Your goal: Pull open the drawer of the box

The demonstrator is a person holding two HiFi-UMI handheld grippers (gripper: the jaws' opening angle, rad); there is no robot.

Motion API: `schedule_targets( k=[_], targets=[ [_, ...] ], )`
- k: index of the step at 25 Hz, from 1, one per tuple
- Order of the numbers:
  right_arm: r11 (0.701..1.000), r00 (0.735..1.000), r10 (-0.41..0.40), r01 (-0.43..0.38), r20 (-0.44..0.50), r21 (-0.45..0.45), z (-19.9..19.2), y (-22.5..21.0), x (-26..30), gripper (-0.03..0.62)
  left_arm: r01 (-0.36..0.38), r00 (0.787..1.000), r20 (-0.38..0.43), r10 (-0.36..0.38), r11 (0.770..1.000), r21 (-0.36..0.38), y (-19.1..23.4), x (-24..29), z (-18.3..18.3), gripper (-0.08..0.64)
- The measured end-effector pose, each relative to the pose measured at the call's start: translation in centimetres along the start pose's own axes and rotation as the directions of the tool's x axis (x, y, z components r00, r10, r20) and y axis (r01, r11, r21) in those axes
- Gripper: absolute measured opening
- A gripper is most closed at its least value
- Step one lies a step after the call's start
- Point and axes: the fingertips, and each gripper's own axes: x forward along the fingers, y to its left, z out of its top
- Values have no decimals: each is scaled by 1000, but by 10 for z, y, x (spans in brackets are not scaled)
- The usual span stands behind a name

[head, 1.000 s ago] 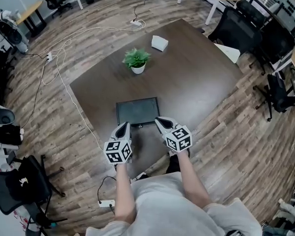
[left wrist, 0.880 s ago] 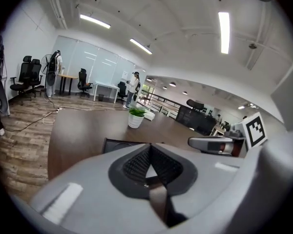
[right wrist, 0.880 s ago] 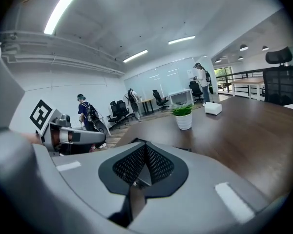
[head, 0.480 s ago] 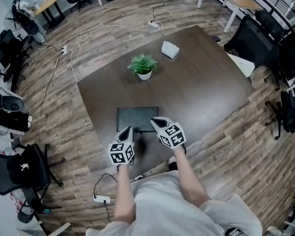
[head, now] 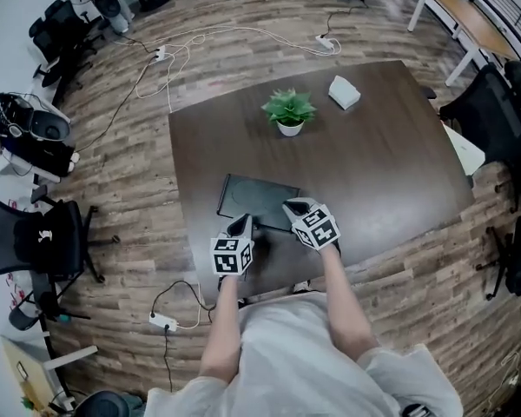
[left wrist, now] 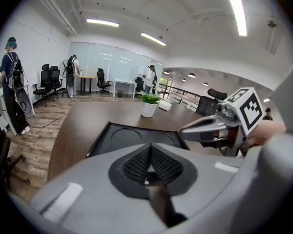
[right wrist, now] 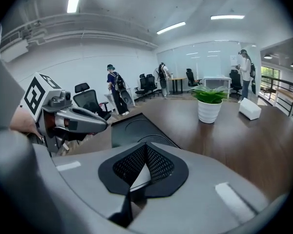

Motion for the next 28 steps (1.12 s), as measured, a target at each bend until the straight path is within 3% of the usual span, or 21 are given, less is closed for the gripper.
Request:
schedule_targets(
  k=[4,13,18,28],
  targets=[
    [996,995,56,-61,-77,-67,-16,-6,2,2,-82,997,-12,81,996,-44,0,3,-21,54],
    [980,983,133,-150,-129,-130,-33,13,15,2,-179,984,-29,177,975,-131,7,-6,-69,54],
    [958,973,122,-167,-197,-231,-39,23,24,2,-197,980,-40,193,969,-149,7,-5,-81,54],
    [956,972,127,-173,-198,-235,-37,28,24,2,-174,982,-90,164,977,-120,10,7,-94,70]
  ],
)
